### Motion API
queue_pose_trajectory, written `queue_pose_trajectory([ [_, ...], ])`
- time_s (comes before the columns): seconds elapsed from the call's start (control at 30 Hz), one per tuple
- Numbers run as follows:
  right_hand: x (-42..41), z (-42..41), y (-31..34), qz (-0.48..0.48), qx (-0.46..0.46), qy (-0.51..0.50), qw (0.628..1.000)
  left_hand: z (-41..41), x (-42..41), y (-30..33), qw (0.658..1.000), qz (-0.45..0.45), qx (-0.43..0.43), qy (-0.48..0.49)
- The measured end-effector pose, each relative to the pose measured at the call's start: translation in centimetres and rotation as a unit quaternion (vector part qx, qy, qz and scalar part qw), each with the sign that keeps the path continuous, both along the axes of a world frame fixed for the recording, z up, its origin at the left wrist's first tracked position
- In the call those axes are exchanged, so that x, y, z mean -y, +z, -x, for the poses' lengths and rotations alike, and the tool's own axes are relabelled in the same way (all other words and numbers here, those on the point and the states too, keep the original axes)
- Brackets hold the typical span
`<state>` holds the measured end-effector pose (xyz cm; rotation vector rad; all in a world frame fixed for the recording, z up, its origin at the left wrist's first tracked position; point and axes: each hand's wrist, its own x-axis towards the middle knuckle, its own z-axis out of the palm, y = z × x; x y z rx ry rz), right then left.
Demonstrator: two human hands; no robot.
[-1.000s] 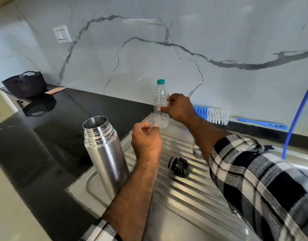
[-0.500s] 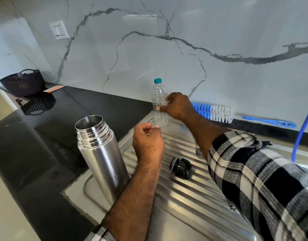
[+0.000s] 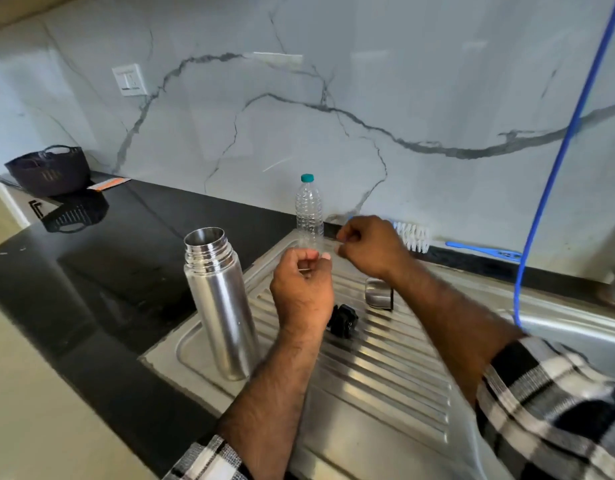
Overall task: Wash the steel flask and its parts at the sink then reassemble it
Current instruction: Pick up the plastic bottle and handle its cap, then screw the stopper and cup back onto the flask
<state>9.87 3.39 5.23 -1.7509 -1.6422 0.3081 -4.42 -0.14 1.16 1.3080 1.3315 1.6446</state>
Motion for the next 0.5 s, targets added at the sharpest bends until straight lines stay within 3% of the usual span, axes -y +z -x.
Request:
queue_pose_trajectory([
  [0.17,6.2,2.1,-1.8,0.056,0.06,0.0,0.997,2.2,5.4,-1.2,1.0,-0.005,-0.015,0.002],
  [0.37,9.9,5.3,-3.5,0.102,0.208,-0.035,0.972,4.9,8.9,-1.3,1.0,0.011,-0.019,0.016],
  [0.5,11.0,6.0,-4.0,0.109,0.213,-0.063,0.969,6.3,10.6,-0.8,0.999,-0.012,-0.021,0.022],
])
